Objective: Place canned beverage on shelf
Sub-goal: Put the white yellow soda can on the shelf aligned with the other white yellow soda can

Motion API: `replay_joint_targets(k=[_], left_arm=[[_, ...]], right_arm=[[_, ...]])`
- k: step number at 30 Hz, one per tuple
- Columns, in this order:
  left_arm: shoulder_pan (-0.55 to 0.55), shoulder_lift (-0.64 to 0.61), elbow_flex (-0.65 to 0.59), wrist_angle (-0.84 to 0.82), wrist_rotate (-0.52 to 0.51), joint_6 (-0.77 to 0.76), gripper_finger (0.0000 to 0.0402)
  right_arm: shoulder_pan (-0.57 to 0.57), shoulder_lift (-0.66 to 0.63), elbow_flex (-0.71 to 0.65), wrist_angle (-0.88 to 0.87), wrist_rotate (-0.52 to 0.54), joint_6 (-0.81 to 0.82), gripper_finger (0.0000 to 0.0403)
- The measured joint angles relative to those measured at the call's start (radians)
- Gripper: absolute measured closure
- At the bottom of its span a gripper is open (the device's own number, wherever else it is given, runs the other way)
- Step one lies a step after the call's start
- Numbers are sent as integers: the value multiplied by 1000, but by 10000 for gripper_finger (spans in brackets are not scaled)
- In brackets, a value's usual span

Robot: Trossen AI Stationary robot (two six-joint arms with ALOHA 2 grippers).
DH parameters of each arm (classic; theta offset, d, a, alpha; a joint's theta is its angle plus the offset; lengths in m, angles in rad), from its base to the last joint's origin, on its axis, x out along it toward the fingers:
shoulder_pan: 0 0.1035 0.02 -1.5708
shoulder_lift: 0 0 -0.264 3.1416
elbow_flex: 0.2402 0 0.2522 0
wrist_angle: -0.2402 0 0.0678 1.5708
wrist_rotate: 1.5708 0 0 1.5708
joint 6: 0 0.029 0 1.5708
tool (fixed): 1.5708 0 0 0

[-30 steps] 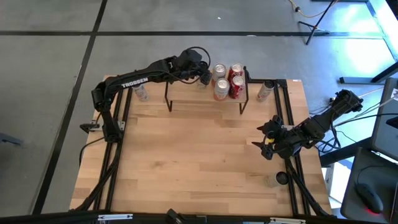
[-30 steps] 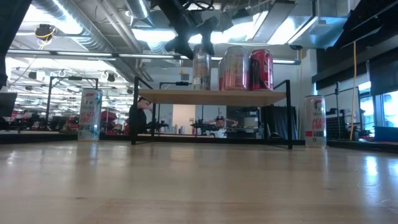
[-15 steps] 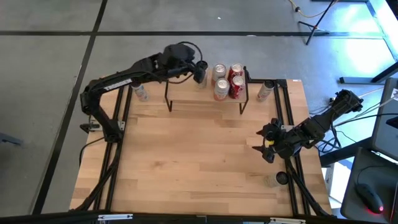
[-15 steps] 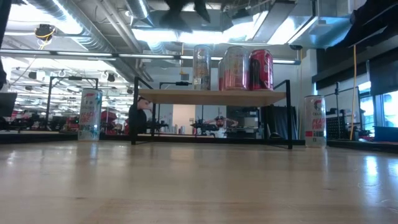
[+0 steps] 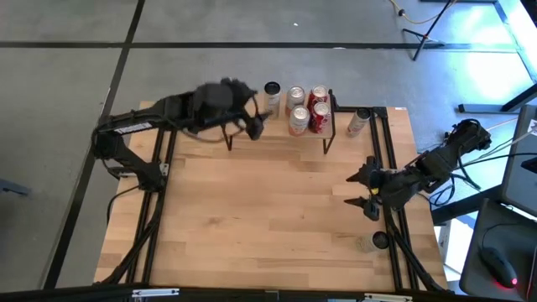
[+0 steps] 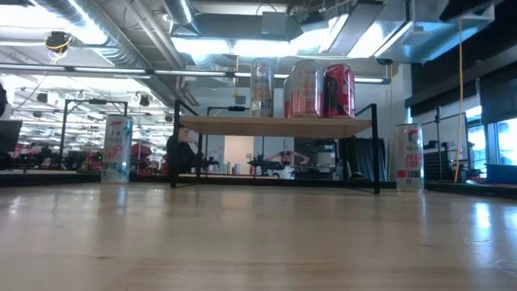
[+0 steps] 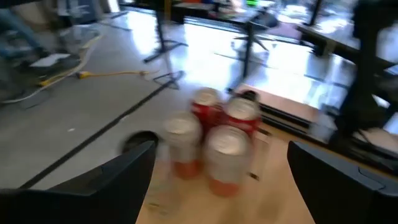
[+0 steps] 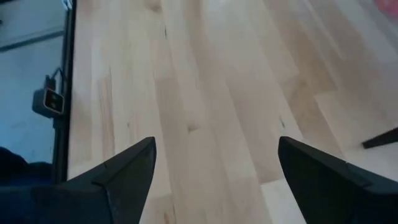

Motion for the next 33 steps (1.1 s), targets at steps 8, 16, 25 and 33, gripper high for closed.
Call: replay_joint_targets(k=[8,16,25,33], left_arm=[[-189,-1,-6,-57,-5,62,49],[-307,-2,-114,-38,-2,6,49],[-386,0,-245,73,84,-52,49],[-442,3,-277,145,98,-165,49]], right_arm=[[0,60,149,2,-45,-47,78],[0,270,369,-207,-87,5,78],[79,361,406,-338,-283,305,78],[265,360,397,-448,-302,644,78]])
